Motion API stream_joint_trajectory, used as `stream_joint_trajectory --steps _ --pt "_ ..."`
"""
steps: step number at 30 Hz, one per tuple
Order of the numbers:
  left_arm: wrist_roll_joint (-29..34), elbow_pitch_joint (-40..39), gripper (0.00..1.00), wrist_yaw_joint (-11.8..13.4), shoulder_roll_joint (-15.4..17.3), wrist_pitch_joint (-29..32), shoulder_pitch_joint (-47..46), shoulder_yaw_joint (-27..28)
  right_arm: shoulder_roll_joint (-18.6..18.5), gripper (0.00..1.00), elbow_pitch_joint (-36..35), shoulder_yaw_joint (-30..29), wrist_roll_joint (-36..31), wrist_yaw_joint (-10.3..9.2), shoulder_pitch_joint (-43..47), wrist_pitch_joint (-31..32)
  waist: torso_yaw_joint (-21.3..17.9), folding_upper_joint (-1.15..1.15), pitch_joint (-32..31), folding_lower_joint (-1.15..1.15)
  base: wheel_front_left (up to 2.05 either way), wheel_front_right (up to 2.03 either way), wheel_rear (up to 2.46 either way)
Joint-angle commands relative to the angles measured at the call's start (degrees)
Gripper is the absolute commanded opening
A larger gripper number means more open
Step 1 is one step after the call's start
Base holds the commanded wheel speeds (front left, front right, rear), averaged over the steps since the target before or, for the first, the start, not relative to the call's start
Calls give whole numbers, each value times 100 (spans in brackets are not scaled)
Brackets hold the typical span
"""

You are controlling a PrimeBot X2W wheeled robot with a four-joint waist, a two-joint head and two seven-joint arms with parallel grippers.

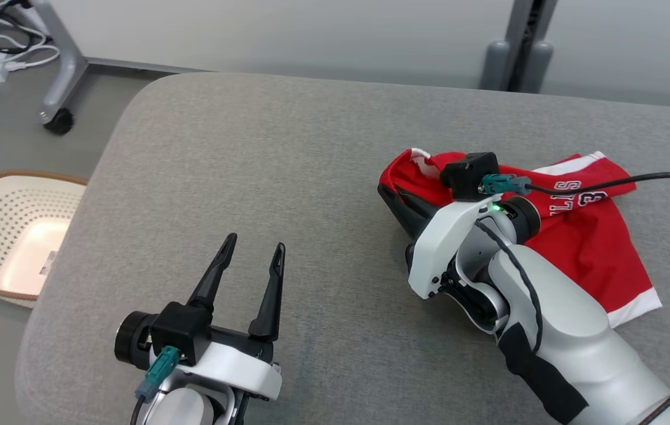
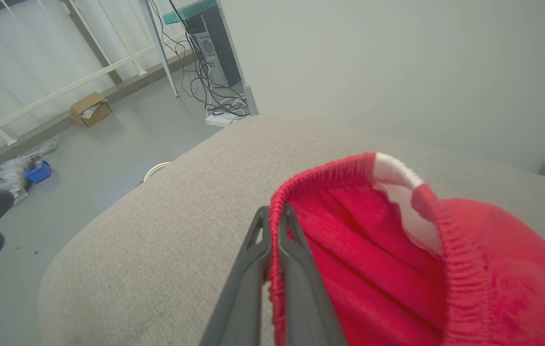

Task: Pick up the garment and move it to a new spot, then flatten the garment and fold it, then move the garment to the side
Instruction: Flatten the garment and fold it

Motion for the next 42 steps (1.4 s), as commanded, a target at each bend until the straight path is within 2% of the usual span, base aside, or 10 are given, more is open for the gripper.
stream_joint_trajectory --steps 1,9,11,17,23,27,32,37,42 --pt "-42 25 100 19 23 -17 -79 -16 -12 0 86 47 102 0 -114 -86 291 0 29 0 0 0 0" --pt "-190 74 100 131 20 -17 14 -300 -15 0 1097 407 728 0 -792 -791 1090 0 44 0 0 0 0" --pt "-210 77 100 152 19 -17 48 -332 -9 100 1311 508 858 0 -930 -912 1217 0 42 0 0 0 0" --pt "-176 52 100 188 19 -17 105 -257 -17 100 1476 1120 1247 0 -1190 -840 1235 0 18 0 0 0 0" --pt "-89 45 100 151 20 -17 65 -146 -15 100 1412 1857 1683 0 -1377 -177 864 0 -92 0 0 0 0" --pt "-23 72 100 123 22 -17 80 -98 -2 100 1284 2392 1698 0 -1555 171 594 0 -204 0 0 0 0" --pt "-34 5 100 152 23 -17 92 -105 -12 100 1066 2537 1906 -1 -1718 -139 358 0 -293 0 0 0 0" --pt "30 -35 100 189 22 -17 170 39 -23 100 1251 2246 2097 -1 -1572 -766 60 0 -426 0 0 0 0" --pt "91 -71 100 149 22 -17 287 167 -484 100 1318 1736 2238 -1 -1114 -1626 -281 0 -552 0 0 0 0"
